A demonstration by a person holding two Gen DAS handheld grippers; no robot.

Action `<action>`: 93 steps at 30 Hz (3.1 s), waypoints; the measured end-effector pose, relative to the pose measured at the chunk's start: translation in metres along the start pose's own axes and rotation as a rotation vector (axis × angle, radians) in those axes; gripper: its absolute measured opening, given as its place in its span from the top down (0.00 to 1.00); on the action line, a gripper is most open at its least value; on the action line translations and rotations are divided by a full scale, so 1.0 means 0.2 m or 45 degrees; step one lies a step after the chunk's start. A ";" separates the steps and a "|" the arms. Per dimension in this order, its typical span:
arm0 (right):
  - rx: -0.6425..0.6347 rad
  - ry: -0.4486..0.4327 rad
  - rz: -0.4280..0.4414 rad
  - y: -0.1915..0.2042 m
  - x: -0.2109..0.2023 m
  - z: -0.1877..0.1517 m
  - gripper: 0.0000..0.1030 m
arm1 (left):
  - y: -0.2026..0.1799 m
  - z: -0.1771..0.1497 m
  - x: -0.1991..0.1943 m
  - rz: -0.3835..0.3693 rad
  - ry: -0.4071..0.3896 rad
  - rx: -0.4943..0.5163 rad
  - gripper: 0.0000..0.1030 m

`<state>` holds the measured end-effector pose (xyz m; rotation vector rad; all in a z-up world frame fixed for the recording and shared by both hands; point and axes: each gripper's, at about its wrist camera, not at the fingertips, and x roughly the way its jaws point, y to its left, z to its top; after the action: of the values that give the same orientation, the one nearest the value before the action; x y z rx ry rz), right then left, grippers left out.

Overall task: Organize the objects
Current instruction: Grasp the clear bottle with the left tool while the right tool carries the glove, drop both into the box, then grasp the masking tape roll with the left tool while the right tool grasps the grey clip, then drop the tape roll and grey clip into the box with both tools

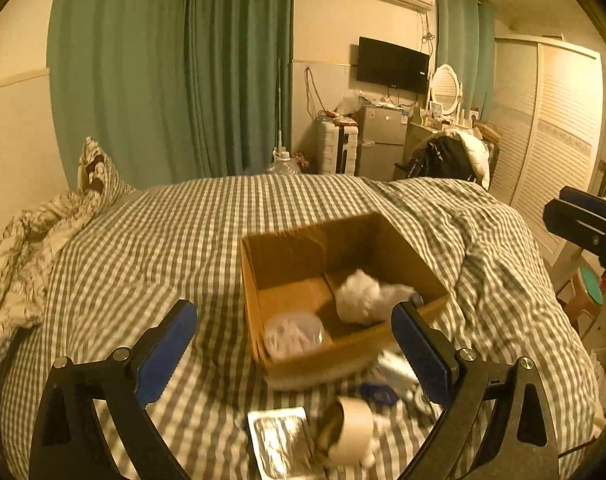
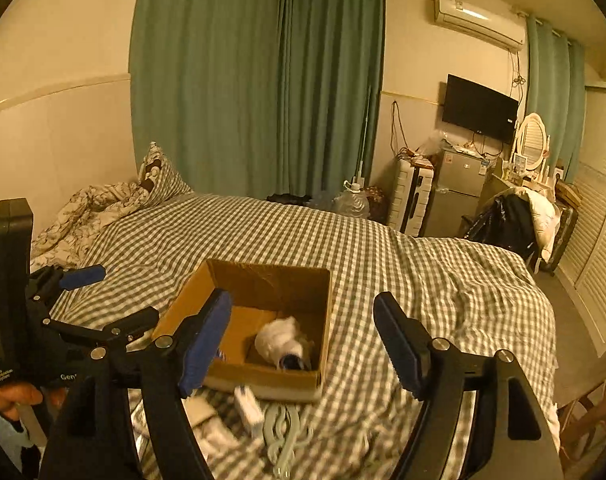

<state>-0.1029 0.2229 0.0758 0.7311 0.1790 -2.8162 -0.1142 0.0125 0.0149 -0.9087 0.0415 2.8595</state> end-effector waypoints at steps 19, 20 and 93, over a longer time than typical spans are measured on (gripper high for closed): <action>0.099 0.412 -0.031 0.02 0.46 -0.74 0.26 | -0.21 -0.62 0.38 -0.050 0.334 0.096 0.42; 0.103 0.418 -0.027 0.02 0.47 -0.76 0.26 | -0.21 -0.63 0.38 -0.055 0.339 0.096 0.57; -0.039 0.202 0.115 0.10 0.71 0.23 0.36 | -0.01 0.37 0.55 -0.018 0.109 -0.005 0.71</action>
<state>-0.2401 0.1683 0.0440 0.9321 0.2101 -2.6646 -0.2460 0.0326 0.0118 -1.0272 0.0385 2.8077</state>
